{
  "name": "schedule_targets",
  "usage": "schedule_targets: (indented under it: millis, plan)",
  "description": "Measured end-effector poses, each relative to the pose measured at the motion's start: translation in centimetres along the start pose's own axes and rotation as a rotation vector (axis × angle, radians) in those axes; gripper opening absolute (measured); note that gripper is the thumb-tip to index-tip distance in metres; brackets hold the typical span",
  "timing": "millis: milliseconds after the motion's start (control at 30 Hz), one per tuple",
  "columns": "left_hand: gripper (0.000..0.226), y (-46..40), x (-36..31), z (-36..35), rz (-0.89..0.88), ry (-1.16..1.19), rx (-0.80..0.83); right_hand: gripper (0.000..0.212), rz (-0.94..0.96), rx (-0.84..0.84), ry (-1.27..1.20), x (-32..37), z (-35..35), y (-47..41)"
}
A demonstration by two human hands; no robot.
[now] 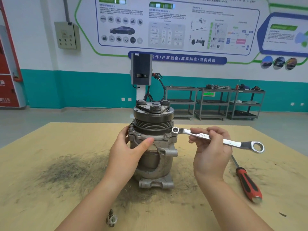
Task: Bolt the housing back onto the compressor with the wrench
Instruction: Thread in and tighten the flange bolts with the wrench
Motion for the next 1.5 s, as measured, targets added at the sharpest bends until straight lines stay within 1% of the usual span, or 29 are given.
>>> schedule_targets:
  millis: [100, 167, 233, 267, 300, 367, 400, 433, 533, 600, 700, 767, 800, 867, 933, 1067, 1100, 1167, 1200, 1267, 1333, 1433, 1500]
  plan:
    - [0.084, -0.4, 0.0, 0.5, -0.011, 0.031, 0.006, 0.007, 0.058, 0.058, 0.012, 0.9, -1.0, 1.0]
    - [0.090, -0.6, 0.1, 0.6, 0.023, 0.012, 0.021, 0.006, 0.059, 0.067, -0.008, 1.2, -1.1, 0.8]
    - [0.089, -0.3, -0.1, 0.8, 0.067, -0.047, 0.035, 0.010, 0.031, 0.027, -0.039, 1.2, -0.5, 0.1]
    - [0.094, -0.1, -0.3, 0.9, 0.085, -0.093, 0.035, 0.013, 0.002, -0.011, -0.057, 1.0, -0.1, -0.3]
    - [0.107, 0.3, -0.5, 0.7, 0.106, -0.144, 0.036, 0.015, -0.033, -0.052, -0.076, 0.7, 0.4, -0.6]
    - [0.143, 1.7, -1.2, -0.5, 0.154, -0.217, 0.033, 0.016, -0.092, -0.122, -0.106, 0.2, 1.4, -1.2]
    - [0.154, 2.6, -1.6, -1.3, 0.165, -0.242, 0.007, 0.016, -0.109, -0.145, -0.119, 0.0, 1.7, -1.4]
    - [0.159, 3.5, -1.9, -2.2, 0.175, -0.277, -0.040, 0.016, -0.118, -0.162, -0.132, -0.2, 2.0, -1.5]
    - [0.157, 5.1, -2.0, -5.3, 0.211, -0.399, -0.150, 0.015, -0.125, -0.167, -0.138, -0.5, 2.3, -1.6]
    - [0.149, 5.4, -1.9, -6.2, 0.223, -0.439, -0.243, 0.015, -0.122, -0.138, -0.115, -0.5, 2.1, -1.4]
    - [0.133, 5.1, -2.0, -5.7, 0.176, -0.486, -0.389, 0.017, -0.113, -0.081, -0.109, -0.3, 1.8, -1.4]
    - [0.124, 5.0, -1.9, -5.1, 0.145, -0.477, -0.419, 0.017, -0.127, -0.057, -0.129, -0.2, 1.6, -1.6]
    - [0.120, 4.9, -1.7, -4.7, 0.132, -0.452, -0.396, 0.017, -0.139, -0.051, -0.144, -0.2, 1.5, -1.7]
    - [0.107, 4.1, -1.0, -3.6, 0.105, -0.380, -0.286, 0.016, -0.180, -0.028, -0.173, -0.4, 0.9, -1.7]
    - [0.090, 3.0, -0.1, -2.3, 0.076, -0.315, -0.116, 0.012, -0.249, 0.008, -0.198, -0.8, 0.0, -1.3]
    - [0.067, 1.2, 0.4, -1.4, 0.040, -0.221, 0.295, 0.010, -0.391, 0.109, -0.272, -1.8, -2.0, -0.1]
    - [0.067, 0.8, 0.5, -1.4, 0.045, -0.213, 0.385, 0.008, -0.407, 0.134, -0.271, -1.9, -2.4, 0.2]
    - [0.076, 0.2, 0.7, -1.5, 0.061, -0.226, 0.546, 0.002, -0.425, 0.168, -0.271, -1.9, -2.9, 0.6]
    - [0.083, -0.1, 0.7, -1.6, 0.056, -0.245, 0.601, 0.006, -0.429, 0.178, -0.278, -1.9, -3.0, 0.7]
    - [0.092, -0.6, 1.0, -1.5, 0.047, -0.277, 0.652, 0.013, -0.439, 0.201, -0.294, -1.9, -3.4, 1.0]
    - [0.095, -0.7, 1.3, -1.7, 0.033, -0.259, 0.648, 0.013, -0.447, 0.247, -0.295, -1.8, -4.1, 1.3]
    - [0.101, -0.1, 2.0, -1.8, 0.029, -0.103, 0.519, 0.012, -0.438, 0.303, -0.237, -1.7, -4.7, 1.8]
    - [0.100, 0.4, 2.3, -2.2, -0.007, -0.029, 0.436, 0.014, -0.416, 0.326, -0.206, -1.7, -4.8, 1.7]
Point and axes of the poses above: each hand's wrist, its own y-axis away from the middle knuckle, its own z-axis out of the back of the hand, x = y × z, the point moved 9 cm from there along -y, towards the middle knuckle, and after that the axes turned 3 degrees about -y, right-handed, at the moved point
